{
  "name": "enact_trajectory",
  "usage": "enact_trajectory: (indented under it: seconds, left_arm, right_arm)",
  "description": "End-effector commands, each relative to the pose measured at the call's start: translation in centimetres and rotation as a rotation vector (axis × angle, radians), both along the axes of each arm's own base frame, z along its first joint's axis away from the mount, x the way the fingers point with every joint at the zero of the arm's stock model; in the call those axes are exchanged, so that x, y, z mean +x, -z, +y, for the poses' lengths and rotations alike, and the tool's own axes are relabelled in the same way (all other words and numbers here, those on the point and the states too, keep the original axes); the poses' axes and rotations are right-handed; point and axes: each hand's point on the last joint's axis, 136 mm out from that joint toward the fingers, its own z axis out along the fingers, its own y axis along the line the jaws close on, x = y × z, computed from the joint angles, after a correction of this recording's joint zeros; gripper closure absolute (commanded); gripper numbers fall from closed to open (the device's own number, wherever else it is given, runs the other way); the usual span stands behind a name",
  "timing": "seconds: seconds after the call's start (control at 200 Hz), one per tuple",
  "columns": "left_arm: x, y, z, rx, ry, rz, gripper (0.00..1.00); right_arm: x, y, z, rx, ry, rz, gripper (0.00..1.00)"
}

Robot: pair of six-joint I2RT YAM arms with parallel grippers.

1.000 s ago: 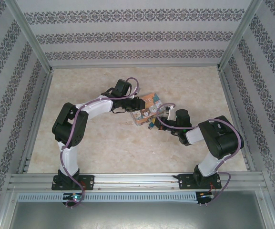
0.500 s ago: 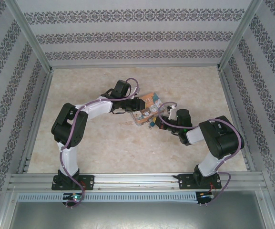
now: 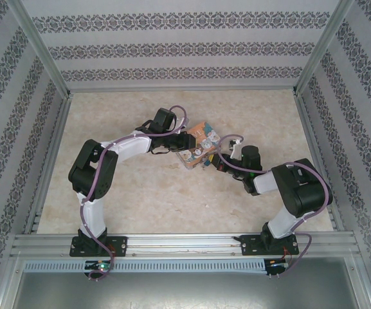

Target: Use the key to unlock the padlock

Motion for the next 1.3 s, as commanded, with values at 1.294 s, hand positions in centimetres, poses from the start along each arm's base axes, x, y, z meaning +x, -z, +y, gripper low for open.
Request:
enact_trajectory:
  seconds: [1.294]
  left_arm:
    - [-1.6,4.0,2.5,0.092,-0.043,0.112,0.73]
  right_arm:
    - [1.0,-0.5,-2.3,0.15,0.141,0.041,1.0]
